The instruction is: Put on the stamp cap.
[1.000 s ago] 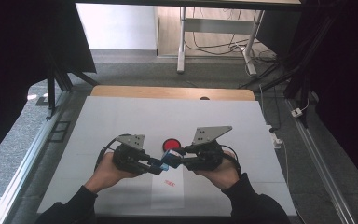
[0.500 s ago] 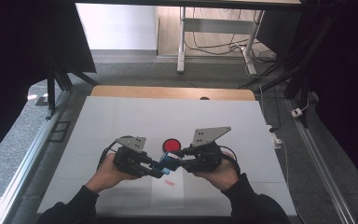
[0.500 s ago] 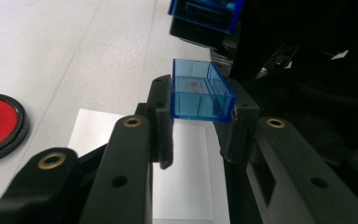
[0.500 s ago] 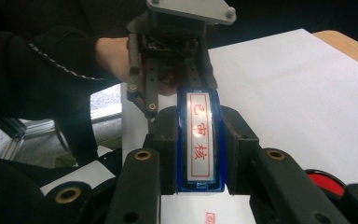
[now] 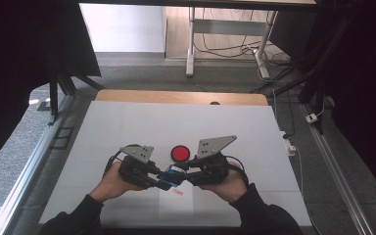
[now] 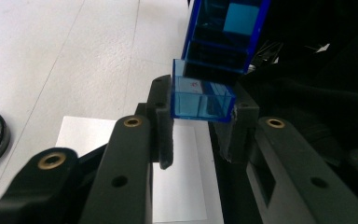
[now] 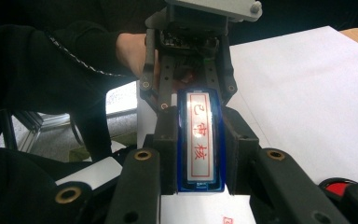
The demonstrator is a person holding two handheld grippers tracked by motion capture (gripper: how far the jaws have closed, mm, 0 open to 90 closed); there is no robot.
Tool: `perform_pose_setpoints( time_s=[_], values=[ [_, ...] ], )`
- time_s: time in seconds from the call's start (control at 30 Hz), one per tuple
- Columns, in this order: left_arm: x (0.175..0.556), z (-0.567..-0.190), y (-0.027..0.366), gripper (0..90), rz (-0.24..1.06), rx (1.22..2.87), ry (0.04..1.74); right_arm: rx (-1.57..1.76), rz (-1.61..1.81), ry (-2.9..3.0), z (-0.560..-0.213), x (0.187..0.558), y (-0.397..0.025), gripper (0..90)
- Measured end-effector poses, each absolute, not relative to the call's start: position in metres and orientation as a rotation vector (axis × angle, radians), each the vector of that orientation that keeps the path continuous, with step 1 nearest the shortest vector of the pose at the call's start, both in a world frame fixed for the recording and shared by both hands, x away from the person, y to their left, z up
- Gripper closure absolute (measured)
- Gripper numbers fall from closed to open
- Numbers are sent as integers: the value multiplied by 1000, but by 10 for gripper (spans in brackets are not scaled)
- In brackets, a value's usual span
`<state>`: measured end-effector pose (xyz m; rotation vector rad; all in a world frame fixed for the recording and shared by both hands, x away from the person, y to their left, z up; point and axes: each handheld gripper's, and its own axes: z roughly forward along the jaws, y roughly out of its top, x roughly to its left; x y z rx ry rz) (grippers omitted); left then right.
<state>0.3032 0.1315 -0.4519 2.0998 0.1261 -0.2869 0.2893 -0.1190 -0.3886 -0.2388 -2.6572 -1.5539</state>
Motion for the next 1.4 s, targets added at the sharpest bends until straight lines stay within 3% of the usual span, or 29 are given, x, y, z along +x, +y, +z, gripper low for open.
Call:
perform_pose_setpoints(
  time_s=[1.1,1.4],
  values=[
    [300,-449,134,691,-255,2037,71,-253,-1588,-2575,-393,291,-118,701],
    [300,-450,136,628,-217,2042,122,-259,-1552,-2651,-394,290,-116,701]
  ],
)
